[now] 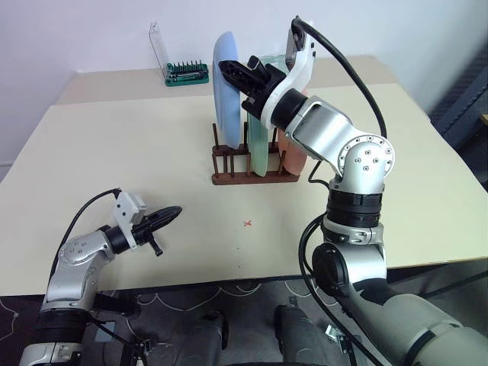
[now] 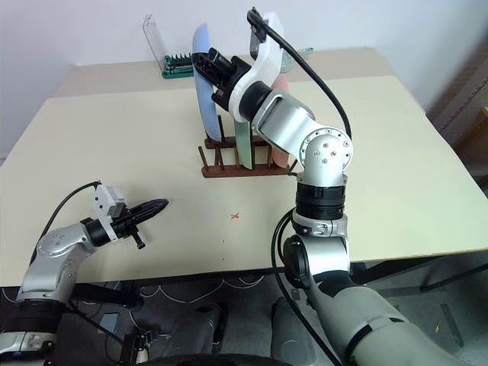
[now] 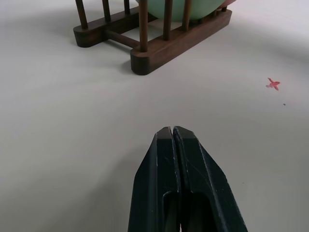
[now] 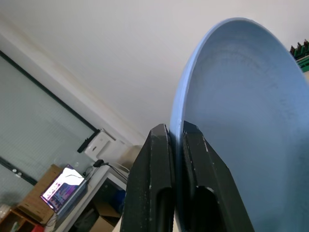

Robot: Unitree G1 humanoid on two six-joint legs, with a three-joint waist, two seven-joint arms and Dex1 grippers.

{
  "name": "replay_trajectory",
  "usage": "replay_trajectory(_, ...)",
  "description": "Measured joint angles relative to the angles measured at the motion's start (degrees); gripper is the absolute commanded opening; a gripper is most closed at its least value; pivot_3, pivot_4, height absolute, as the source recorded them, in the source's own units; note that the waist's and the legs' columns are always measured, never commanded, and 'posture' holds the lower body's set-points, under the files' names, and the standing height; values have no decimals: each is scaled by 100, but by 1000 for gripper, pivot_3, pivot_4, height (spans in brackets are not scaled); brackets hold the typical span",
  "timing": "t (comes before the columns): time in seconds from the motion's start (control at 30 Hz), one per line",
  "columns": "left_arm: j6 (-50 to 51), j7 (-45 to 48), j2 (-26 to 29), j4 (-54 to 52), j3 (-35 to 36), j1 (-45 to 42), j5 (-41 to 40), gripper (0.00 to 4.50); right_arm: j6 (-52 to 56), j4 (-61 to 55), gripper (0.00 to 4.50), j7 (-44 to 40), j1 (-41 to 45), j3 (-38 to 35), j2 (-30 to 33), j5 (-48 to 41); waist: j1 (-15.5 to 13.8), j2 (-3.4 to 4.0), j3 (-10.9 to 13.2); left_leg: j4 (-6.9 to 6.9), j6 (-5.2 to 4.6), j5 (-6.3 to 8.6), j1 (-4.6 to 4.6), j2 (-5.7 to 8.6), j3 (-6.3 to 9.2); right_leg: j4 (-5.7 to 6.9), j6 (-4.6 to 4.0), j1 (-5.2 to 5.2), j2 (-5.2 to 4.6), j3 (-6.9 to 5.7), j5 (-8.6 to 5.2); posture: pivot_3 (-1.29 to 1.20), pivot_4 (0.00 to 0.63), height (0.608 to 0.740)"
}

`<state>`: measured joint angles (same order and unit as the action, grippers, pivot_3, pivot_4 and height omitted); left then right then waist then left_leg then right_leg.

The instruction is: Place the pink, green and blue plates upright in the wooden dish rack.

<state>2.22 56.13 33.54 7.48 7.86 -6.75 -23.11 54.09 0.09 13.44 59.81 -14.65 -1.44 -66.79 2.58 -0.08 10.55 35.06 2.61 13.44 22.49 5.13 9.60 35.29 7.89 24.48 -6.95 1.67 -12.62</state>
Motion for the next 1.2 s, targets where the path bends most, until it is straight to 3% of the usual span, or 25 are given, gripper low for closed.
replay_trajectory(0.83, 639, -292, 7, -685, -6, -106, -1, 0, -180, 75, 10, 1200, -113, -26, -473, -195, 3, 0, 0, -1, 0, 0, 0, -1, 0, 1, -1, 1, 2, 0, 0, 0, 150, 740)
replay_trajectory(0.93, 657, -332, 7, -745, -6, -110, -1, 0, -123, 140, 1028, 1230, -158, -23, -470, -195, 3, 0, 0, -1, 0, 0, 0, -1, 0, 1, -1, 1, 2, 0, 0, 0, 150, 740)
replay_trajectory(1.13, 745, -382, 7, -765, -18, -127, -1, 0, -97, 143, 4065, 1228, -156, -23, -457, -195, 5, 1, 0, -1, 0, 0, 0, -1, 0, 1, -1, 1, 4, 0, 0, 0, 150, 740)
replay_trajectory(1.17, 746, -384, 7, -766, -19, -127, 0, 0, -105, 143, 4469, 1202, -154, -18, -447, -186, 5, 0, 0, -1, 0, 0, 0, -1, 0, 0, -1, 1, 4, 0, 0, 0, 150, 740)
replay_trajectory(1.2, 746, -384, 7, -767, -20, -127, 0, 0, -116, 143, 4469, 1155, -150, -11, -435, -162, 5, 0, 0, -1, 0, 0, 0, -1, 0, 0, -1, 1, 4, 0, 0, 0, 150, 740)
